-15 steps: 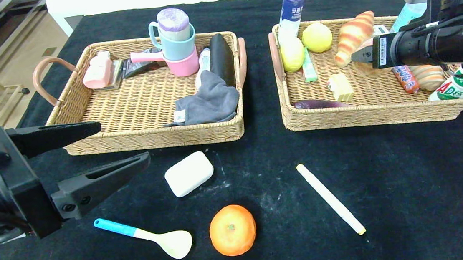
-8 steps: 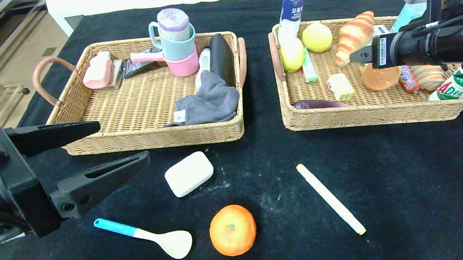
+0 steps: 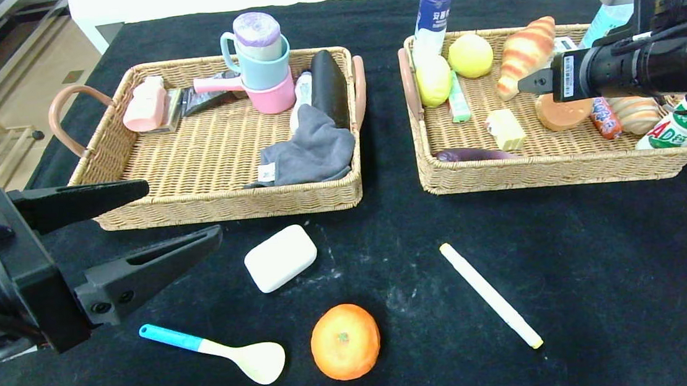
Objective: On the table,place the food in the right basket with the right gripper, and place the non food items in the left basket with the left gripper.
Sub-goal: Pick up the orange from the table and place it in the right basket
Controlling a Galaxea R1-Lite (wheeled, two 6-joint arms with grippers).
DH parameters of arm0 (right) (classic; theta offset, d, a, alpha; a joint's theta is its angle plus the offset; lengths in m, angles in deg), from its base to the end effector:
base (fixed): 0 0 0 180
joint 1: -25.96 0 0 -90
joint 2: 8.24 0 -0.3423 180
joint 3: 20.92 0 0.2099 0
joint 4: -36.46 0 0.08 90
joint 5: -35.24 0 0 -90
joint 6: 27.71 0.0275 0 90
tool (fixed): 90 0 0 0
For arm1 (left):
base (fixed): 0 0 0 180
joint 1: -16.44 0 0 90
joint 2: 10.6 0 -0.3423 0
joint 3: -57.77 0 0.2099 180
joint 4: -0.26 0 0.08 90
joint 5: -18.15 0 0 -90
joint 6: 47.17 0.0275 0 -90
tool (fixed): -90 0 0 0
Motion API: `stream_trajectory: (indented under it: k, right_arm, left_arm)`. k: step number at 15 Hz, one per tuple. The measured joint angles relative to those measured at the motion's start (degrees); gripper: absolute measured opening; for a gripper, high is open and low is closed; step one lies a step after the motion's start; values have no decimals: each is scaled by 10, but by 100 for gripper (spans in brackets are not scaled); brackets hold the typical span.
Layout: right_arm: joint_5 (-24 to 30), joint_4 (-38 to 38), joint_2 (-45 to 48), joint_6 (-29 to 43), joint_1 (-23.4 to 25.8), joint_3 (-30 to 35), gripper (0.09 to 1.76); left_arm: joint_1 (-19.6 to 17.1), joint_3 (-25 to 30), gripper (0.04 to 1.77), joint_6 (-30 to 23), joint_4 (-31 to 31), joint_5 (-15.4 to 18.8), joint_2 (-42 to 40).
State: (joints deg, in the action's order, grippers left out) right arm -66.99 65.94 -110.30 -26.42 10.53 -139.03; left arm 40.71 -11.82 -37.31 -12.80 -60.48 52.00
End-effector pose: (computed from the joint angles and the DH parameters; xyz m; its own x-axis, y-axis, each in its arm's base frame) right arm 0.3651 0.0947 0.3680 0.9727 0.0487 -0.2270 -0.0563 0.9980 -0.0273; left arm 0.1411 -0.0695 0.3181 0.8077 -0.5804 -0.1037 0.5896 0.7937 0.1497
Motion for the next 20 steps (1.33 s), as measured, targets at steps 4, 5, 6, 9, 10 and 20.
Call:
stream_trajectory:
  k: [4,5,6,9,10,20]
  right_arm:
    - [5,1,6,-2,0,2,169]
    - [18,2,9,-2,0,3,169]
    - [37,2,15,-1,0,7,169]
    - [71,2,34,-1,-2,20,170]
    - [81,2,42,-2,-4,26,170]
    - [182,-1,116,-80,-42,129,170]
  left_arm:
    - [0,0,172,0,0,0,0]
    - [0,0,172,0,0,0,0]
    - [0,0,172,0,0,0,0]
    - [0,-1,172,-1,0,0,0]
    - [0,-1,172,-1,0,0,0]
    - [0,-2,172,-1,0,-1,-2]
